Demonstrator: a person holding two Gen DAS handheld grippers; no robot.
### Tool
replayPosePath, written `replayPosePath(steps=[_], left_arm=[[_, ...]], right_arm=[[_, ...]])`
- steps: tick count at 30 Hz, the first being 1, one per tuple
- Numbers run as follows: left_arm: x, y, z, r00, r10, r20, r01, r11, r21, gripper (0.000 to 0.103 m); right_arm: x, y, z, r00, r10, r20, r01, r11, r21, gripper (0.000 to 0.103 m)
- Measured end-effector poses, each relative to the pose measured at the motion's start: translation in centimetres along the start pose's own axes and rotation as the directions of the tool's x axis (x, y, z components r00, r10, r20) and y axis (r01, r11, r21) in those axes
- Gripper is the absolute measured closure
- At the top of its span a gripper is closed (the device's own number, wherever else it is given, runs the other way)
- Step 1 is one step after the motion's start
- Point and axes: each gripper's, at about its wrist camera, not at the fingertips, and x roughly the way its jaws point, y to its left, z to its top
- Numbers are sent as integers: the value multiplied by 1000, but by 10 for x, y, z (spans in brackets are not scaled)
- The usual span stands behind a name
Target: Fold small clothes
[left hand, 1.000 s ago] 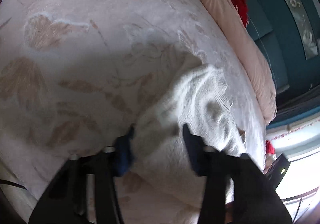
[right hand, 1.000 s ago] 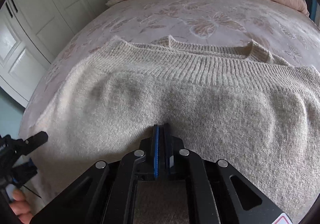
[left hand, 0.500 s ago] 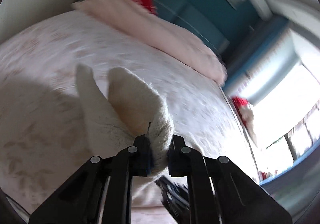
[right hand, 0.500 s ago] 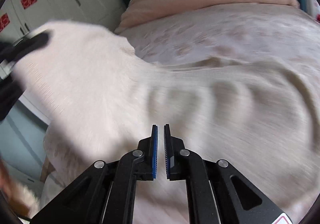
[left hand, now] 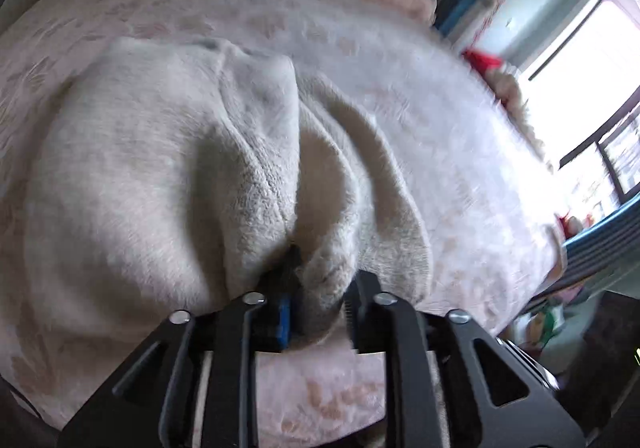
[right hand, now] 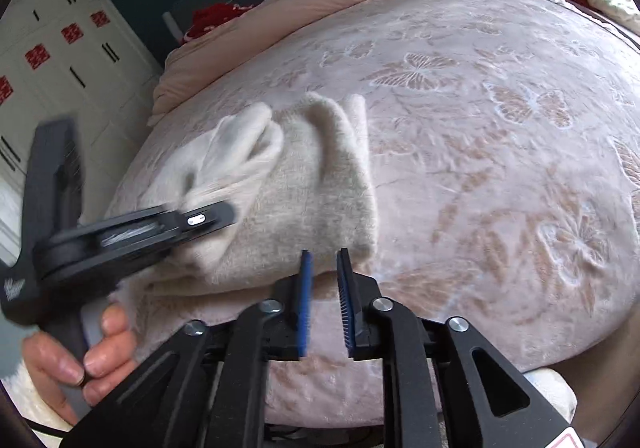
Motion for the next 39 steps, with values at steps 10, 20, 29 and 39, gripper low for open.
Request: replayPosePath(steps=[10, 20, 29, 39], left_arm=[[-138, 85, 0, 929, 264, 259, -264, 964, -37, 22], [-159, 145, -38, 930, 320, 181, -298, 944, -140, 22], [-143, 144, -36, 937, 309, 165, -294, 949, -110, 18], [-123, 130, -44, 925, 362, 118, -358, 932, -50, 17]], right_arm=[[7, 63, 27, 980, 200, -8, -200, 977, -68, 39], [92, 82, 36, 974, 136, -182, -163, 976, -145, 81], [42, 72, 49, 995, 75, -64, -85, 982, -169, 74], [62, 50, 37, 996, -16, -90, 11, 998, -54, 30]])
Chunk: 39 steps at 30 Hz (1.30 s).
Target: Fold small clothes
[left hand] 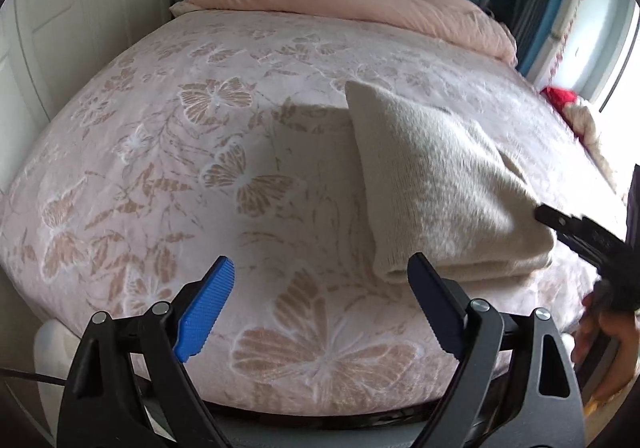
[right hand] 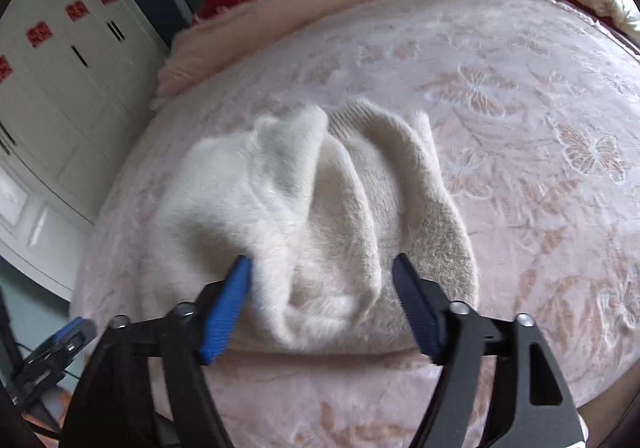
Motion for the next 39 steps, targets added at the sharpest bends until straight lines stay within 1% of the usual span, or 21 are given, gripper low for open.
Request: replayPosePath(steps=[2, 3, 4, 6, 8, 10, 13, 16, 17, 18, 19, 20, 22, 24, 25, 28, 32, 35, 37, 38, 39], left_arm=[[-1, -2, 0, 1000, -4, -4, 4, 1000, -1, 17], [-3, -2, 0, 1000, -8, 0, 8, 1000, -6, 17], [-4, -3, 0, 1000, -11, 2, 11, 1000, -8, 17], [-5, -4, 0, 1000, -10, -1, 10, 1000, -7, 17], [-6, -4, 1, 1000, -10, -5, 10, 1000, -14, 17], [-8, -4, 3, 1000, -17, -2, 17, 1000, -18, 17], [-12, -7, 6, 999, -30, 13, 30, 999, -12, 17], [-10, -13, 6, 999, -36, 10, 36, 999, -8, 16], [-7, -15, 6, 999, -44, 2, 44, 999, -11, 16], [-4, -17, 4, 999, -54, -6, 54, 998, -13, 16], [-1, -20, 3, 998, -61, -16, 61, 998, -11, 16], [0, -23, 2, 998, -65, -22, 65, 998, -8, 16], [2, -29, 1, 998, -63, -29, 63, 998, 0, 16], [3, -34, -1, 997, -68, -39, 69, 998, 15, 16], [3, -37, -1, 997, -68, -42, 69, 997, 24, 16], [2, -41, 0, 997, -64, -35, 65, 997, 30, 16], [-3, -37, 3, 998, -64, -18, 64, 998, 15, 16], [-1, -30, 4, 999, -47, -19, 47, 999, 9, 16], [2, -27, 4, 999, -39, -26, 39, 999, -1, 16], [4, -25, 5, 999, -36, -33, 36, 999, -10, 16], [5, -25, 6, 999, -36, -37, 35, 999, -18, 16]], right_arm=[[25, -7, 0, 994, 83, -71, -78, 994, 74, 36], [32, -11, -2, 988, 135, -78, -125, 984, 125, 63], [38, -10, -2, 978, 190, -88, -176, 972, 154, 69], [38, 1, 3, 975, 207, -86, -192, 970, 152, 74], [8, 27, 20, 977, 215, -4, -214, 976, 44, 76], [-34, 45, 37, 962, 252, 103, -250, 968, -27, 80], [-104, 53, 52, 930, 236, 282, -208, 970, -125, 103], [-96, 18, 40, 960, 97, 261, -77, 993, -87, 103], [-69, -10, 27, 984, -7, 177, 15, 999, -45, 103], [-52, -22, 22, 993, -31, 111, 33, 999, -14, 102], [-36, -43, 11, 999, -33, 26, 30, 997, 73, 101], [-32, -58, 0, 999, 46, 4, -46, 981, 190, 93], [-45, -59, -8, 984, 162, 79, -177, 952, 248, 85], [-53, -41, -1, 980, 171, 98, -187, 963, 192, 29], [-53, -31, 5, 977, 186, 105, -201, 966, 160, 26], [-31, -15, 21, 979, 200, 30, -202, 973, 113, 25], [18, -22, 18, 979, 176, -98, -156, 970, 186, 25], [25, -15, 17, 954, 282, -101, -251, 936, 248, 25], [27, 2, 23, 952, 291, -99, -268, 943, 196, 30], [28, 9, 26, 952, 288, -102, -268, 947, 176, 52], [33, 17, 30, 952, 285, -115, -268, 952, 146, 85]])
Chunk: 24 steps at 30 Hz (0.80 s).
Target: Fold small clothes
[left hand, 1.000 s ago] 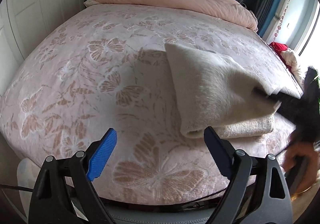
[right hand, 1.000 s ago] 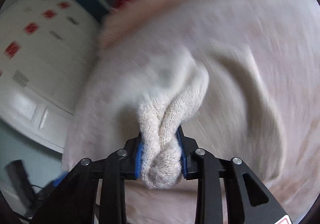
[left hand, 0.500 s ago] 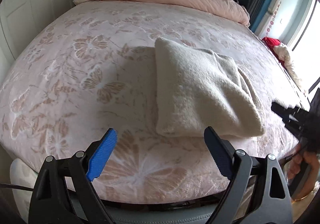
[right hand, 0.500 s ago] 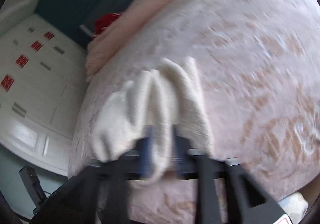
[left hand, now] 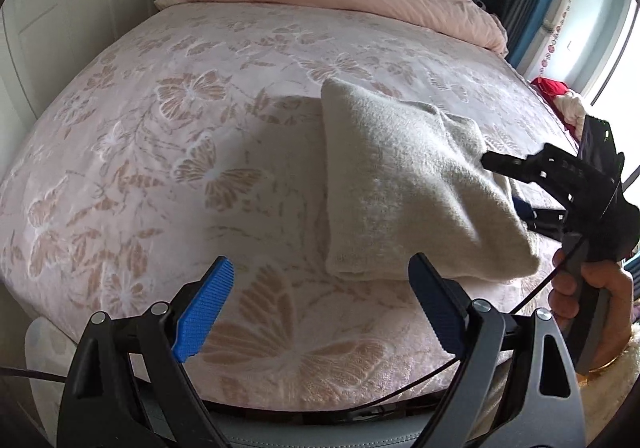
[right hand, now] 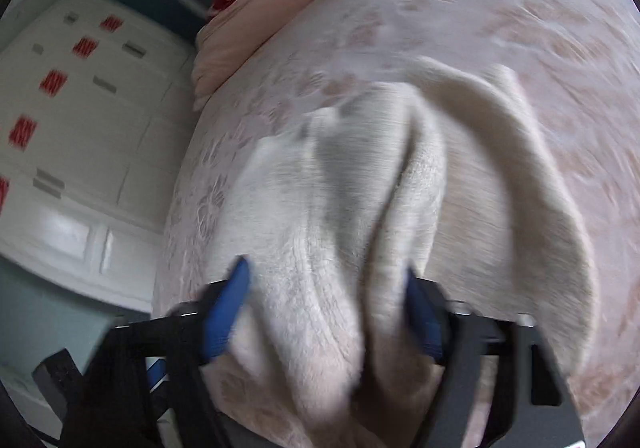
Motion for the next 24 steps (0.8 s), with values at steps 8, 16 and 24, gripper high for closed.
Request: replayPosePath(steps=[8, 16, 24], left_arm=[[-1, -7, 5, 999, -45, 10, 45, 999, 18, 16], [38, -42, -2, 996, -51, -67, 59, 992, 113, 16], [66, -69, -7, 994, -76, -79, 90, 978, 187, 24]], right_arm=[[-90, 41, 36, 969, -4, 248, 50, 982, -181, 88], [-69, -71, 26, 973, -177, 147, 181, 984, -9, 73], [-95, -66, -41, 983, -125, 137, 119, 992, 48, 62]])
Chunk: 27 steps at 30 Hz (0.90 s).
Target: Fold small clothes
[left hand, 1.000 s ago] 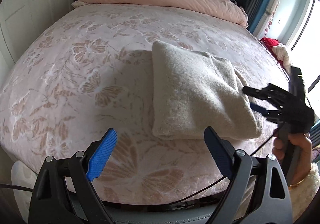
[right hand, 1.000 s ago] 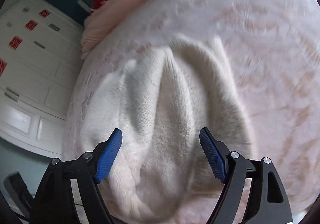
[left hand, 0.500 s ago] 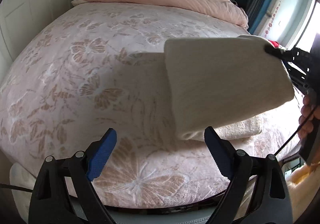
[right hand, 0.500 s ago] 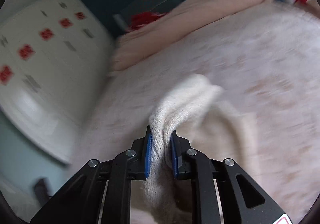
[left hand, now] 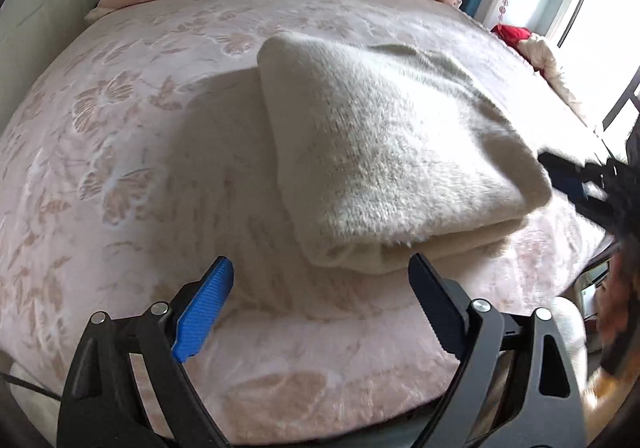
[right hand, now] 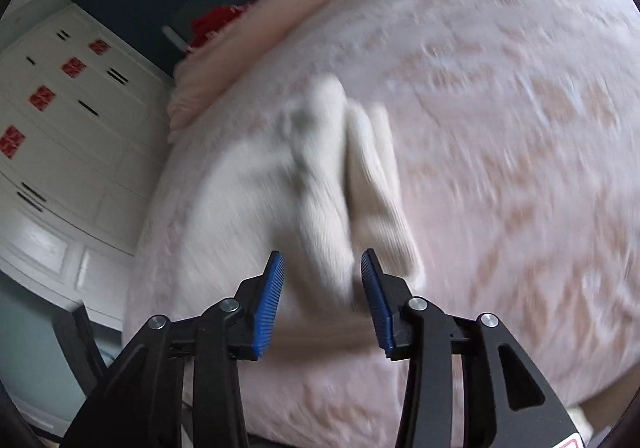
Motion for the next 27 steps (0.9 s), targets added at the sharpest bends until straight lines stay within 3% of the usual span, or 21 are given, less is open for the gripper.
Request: replayPosePath(steps=[1, 2, 3, 4, 6, 9, 10, 13, 16, 19, 21, 23, 24, 25, 27], left_arm=[[3, -1, 1, 1000, -9, 6, 9, 1000, 4, 40], [6, -4, 5, 1000, -15, 11, 15, 1000, 18, 49], [8, -4, 8, 1000, -15, 6, 15, 1000, 25, 68], [11, -4, 10, 1000, -10, -5, 10, 1000, 24, 78], [9, 5, 14, 1000, 1, -14, -1, 1000, -25, 88], [-2, 24, 13, 1000, -8, -6, 7, 996, -84, 88], [2, 25, 11, 1000, -5, -22, 3, 997, -81, 88], [32, 25, -3, 994, 14, -108, -21, 998, -67, 88], [30, 23, -7, 996, 35, -84, -40, 997, -61, 85], [1, 20, -2, 996, 10, -94, -15, 999, -51, 84], [-28, 18, 3, 998, -20, -54, 18, 999, -35, 83], [-58, 8, 15, 998, -61, 16, 62, 998, -10, 73], [-66, 3, 23, 997, -64, 49, 64, 998, 0, 64], [-69, -4, 32, 994, -68, 80, 68, 998, 9, 63], [-57, -16, 48, 993, -70, 99, 68, 998, 18, 63]], right_arm=[[7, -5, -7, 1000, -4, -9, 4, 1000, 16, 62], [11, -6, -13, 1000, 4, -10, -3, 1000, 25, 72], [15, -6, -14, 1000, 15, -7, -14, 999, 28, 92], [15, -3, -10, 1000, 27, -7, -27, 999, 29, 93], [7, 11, -4, 998, 58, 35, -58, 998, 4, 94], [-17, 31, 2, 994, 23, 111, -12, 995, -94, 94], [-13, 27, 0, 995, 8, 100, 2, 995, -96, 95], [31, -5, -25, 989, -142, -37, 138, 986, -93, 95], [20, 1, -26, 994, -110, 2, 110, 991, -74, 93], [-1, 22, -19, 987, -150, 49, 155, 981, -117, 85], [-21, 44, -12, 979, -160, 123, 180, 967, -179, 85], [-30, 64, -8, 980, -125, 154, 158, 962, -222, 85], [-27, 71, -2, 983, -96, 156, 132, 963, -235, 85], [-22, 81, 3, 987, -52, 150, 89, 963, -253, 85], [-1, 89, 7, 991, -46, 122, 78, 959, -272, 89]])
